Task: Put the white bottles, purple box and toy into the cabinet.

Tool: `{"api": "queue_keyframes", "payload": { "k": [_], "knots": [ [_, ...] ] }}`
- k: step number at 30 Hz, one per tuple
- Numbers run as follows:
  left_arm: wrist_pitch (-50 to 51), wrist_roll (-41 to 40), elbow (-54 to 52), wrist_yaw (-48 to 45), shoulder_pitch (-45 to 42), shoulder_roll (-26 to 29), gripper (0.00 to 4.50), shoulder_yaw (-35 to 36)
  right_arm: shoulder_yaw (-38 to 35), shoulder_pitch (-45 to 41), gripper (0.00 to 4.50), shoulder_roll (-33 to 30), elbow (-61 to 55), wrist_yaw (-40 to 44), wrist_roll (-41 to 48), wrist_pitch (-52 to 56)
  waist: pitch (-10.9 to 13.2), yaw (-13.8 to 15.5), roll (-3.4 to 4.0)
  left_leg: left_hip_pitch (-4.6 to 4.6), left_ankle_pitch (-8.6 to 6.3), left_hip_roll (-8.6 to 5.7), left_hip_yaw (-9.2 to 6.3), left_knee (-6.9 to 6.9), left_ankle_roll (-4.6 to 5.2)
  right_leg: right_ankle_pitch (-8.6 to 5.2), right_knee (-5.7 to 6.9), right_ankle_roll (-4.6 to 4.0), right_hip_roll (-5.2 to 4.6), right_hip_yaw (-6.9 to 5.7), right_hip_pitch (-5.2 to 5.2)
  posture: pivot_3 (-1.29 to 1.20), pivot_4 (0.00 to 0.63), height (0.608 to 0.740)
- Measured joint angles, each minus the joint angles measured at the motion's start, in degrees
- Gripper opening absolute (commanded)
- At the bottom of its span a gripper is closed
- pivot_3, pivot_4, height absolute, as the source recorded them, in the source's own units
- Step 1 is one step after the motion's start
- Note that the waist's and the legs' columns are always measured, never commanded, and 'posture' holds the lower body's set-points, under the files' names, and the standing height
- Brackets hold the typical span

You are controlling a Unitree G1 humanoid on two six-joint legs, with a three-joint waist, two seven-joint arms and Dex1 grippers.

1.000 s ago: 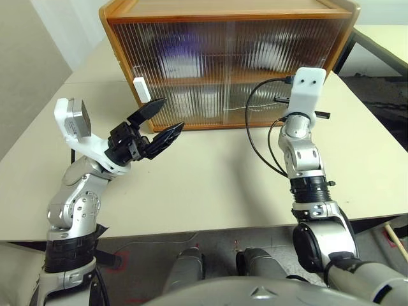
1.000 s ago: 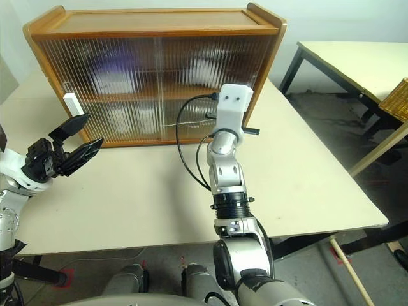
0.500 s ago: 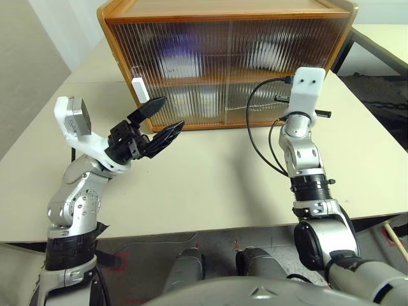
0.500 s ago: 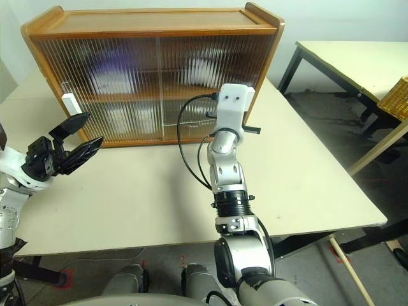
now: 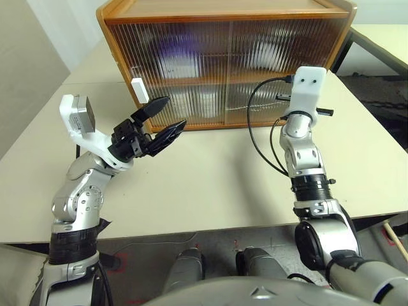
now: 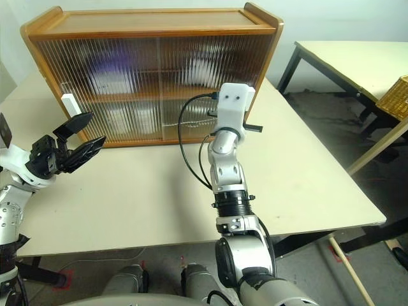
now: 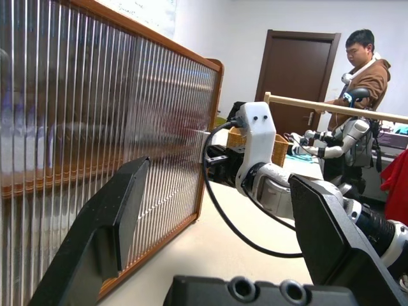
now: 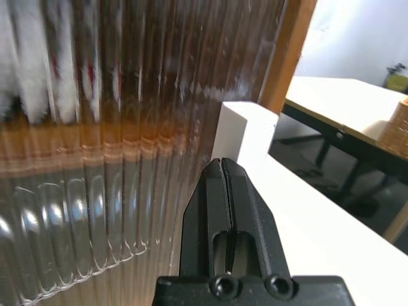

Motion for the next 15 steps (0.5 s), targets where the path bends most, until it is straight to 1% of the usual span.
{"api": "queue_keyframes", "payload": {
  "k": [5, 9, 12, 13, 15],
  "knots": [
    [-0.1, 0.0, 0.0, 0.0, 0.0, -0.1, 4.5, -0.2, 1.5, 2.6, 0.03, -0.1, -4.4, 6.8, 2.0, 0.1, 0.0, -0.6, 0.01, 0.0, 0.03, 0.0, 0.0, 0.02, 0.04, 0.06, 0.0, 0.16, 0.0, -0.01, 0.0, -0.03, 0.026, 0.74],
    [-0.3, 0.0, 0.0, 0.1, 0.2, -0.3, 4.5, -0.2, 3.1, 7.8, 0.03, -1.3, -12.1, 15.7, 5.9, 1.7, -0.1, -0.7, -0.03, 0.05, 0.04, 0.0, 0.01, 0.07, 0.06, -0.01, 0.0, 0.24, 0.01, -0.03, 0.09, -0.03, 0.029, 0.74],
    [-1.0, 0.0, 0.0, 1.3, 1.4, -1.5, 4.5, 0.3, 2.6, 11.7, 0.6, -2.8, -14.9, 20.5, 9.1, 3.4, -0.2, -0.7, -0.03, 0.09, 0.06, -0.01, 0.01, 0.13, 0.07, -0.1, -0.04, 0.22, 0.01, -0.01, 0.21, -0.04, 0.032, 0.74],
    [-1.8, 0.0, 0.0, 2.2, 3.1, -2.1, 4.5, 1.3, 1.0, 13.7, 0.93, -3.8, -15.1, 23.2, 11.7, 3.4, -0.3, -0.7, -0.03, 0.15, 0.06, -0.03, 0.02, 0.15, 0.07, -0.26, -0.05, 0.11, 0.01, 0.01, 0.32, -0.04, 0.032, 0.74],
    [-3.1, 0.4, 0.5, 3.8, 7.2, -2.8, 4.5, 3.2, -4.5, 17.8, 1.64, -5.7, -14.8, 29.7, 19.4, 3.4, -0.3, -0.6, -0.06, 0.22, 0.06, -0.06, 0.08, 0.16, 0.06, -0.58, -0.06, 0.23, 0.01, 0.11, 0.45, -0.04, 0.033, 0.74]
  ]
}}
